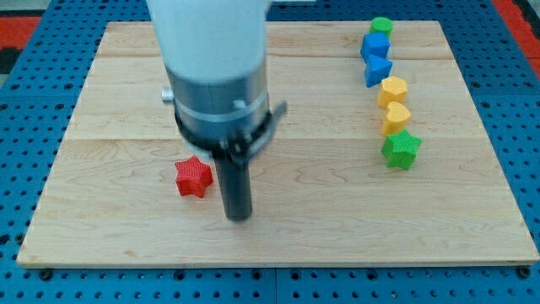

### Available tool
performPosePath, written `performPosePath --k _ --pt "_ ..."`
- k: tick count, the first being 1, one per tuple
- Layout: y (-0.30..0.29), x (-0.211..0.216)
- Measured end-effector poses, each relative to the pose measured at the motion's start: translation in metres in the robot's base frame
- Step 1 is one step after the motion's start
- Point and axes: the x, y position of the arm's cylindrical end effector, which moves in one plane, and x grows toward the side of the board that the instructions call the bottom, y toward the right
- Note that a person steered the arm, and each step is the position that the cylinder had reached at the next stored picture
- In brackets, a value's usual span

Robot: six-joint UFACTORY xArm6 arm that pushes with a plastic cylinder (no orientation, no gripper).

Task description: Push the red star below the red circle

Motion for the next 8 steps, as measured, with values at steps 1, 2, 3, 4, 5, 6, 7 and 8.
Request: performPosePath --k 1,2,3,4,5,6,7,8 --pt "-0.037 -0.01" --pt "-0.045 -0.046" --pt "-0.047 -0.054" --pt "-0.059 -0.024" --pt "-0.113 -0.026" --pt "-0.166 -0.086" --pt "-0.072 -0.088" --pt "-0.04 -0.062"
